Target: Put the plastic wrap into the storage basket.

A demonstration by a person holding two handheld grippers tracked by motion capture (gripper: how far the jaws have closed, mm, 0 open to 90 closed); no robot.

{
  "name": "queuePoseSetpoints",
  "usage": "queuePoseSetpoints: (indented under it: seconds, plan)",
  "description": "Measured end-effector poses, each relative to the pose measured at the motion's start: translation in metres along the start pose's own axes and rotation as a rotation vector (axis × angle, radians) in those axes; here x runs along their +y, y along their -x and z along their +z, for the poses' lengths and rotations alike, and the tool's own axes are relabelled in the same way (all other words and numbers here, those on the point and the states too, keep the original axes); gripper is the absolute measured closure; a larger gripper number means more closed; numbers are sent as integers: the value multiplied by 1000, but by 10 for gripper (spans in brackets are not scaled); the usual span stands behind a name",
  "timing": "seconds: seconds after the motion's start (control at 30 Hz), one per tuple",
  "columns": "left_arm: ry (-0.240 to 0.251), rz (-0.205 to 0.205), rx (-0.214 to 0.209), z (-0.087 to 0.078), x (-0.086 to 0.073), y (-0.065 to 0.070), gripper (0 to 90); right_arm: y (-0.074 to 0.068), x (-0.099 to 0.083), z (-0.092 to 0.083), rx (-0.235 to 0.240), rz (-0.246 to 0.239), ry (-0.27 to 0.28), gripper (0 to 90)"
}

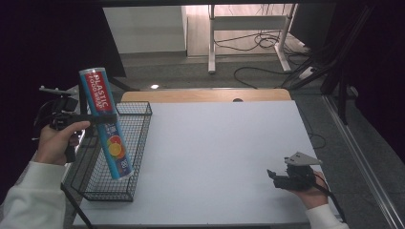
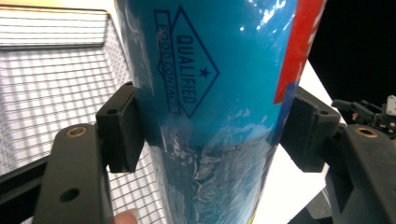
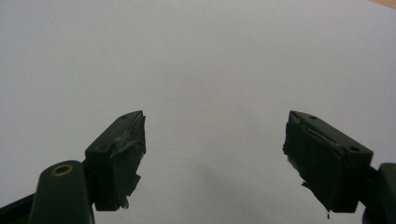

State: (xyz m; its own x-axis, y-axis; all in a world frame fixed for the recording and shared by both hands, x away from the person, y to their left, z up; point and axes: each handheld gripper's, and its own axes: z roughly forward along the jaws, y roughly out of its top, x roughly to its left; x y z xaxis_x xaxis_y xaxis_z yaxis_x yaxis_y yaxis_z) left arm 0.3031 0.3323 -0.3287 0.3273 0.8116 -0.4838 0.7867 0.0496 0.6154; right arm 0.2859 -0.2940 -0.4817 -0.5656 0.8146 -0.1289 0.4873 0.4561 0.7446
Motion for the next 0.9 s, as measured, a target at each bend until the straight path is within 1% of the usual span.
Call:
queuePoseSetpoints:
  seconds: [0.03,0.13,0.23,0.27,0.33,0.4,0.43,0.5,0.57,0.67,0.7,0.77,0.83,0.9]
  plan:
    - [-4,-4,13,-1,-3,-5,320,0,0,0,0,0,1,210]
    - [-15,-21,26,2,-9,-13,320,0,0,0,1,-1,-1,209]
    - [-25,-29,48,6,-15,-21,320,-1,0,1,2,-4,-4,209]
    - [-25,-29,48,6,-15,-21,320,-1,0,1,2,-5,-5,209]
    - [-40,-33,52,11,-20,-26,320,-1,0,1,4,-7,-8,209]
    - [-43,-35,51,13,-22,-27,320,-1,0,2,3,-7,-8,209]
    - [-53,-39,58,16,-24,-31,320,-2,0,2,2,-8,-8,209]
    - [-58,-41,64,17,-26,-32,320,-2,0,2,2,-9,-8,209]
    - [-77,-46,77,22,-30,-37,320,-1,0,2,1,-10,-9,208]
    - [-72,-58,74,25,-32,-40,320,-1,0,2,2,-9,-9,208]
    - [-75,-67,70,26,-31,-42,320,-1,0,2,0,-10,-10,208]
    - [-80,-71,73,28,-31,-44,320,-1,0,2,1,-10,-10,208]
    - [-94,-67,88,34,-30,-45,320,-1,0,2,0,-9,-11,208]
    - [-118,-61,130,46,-30,-47,320,-1,0,3,0,-11,-10,208]
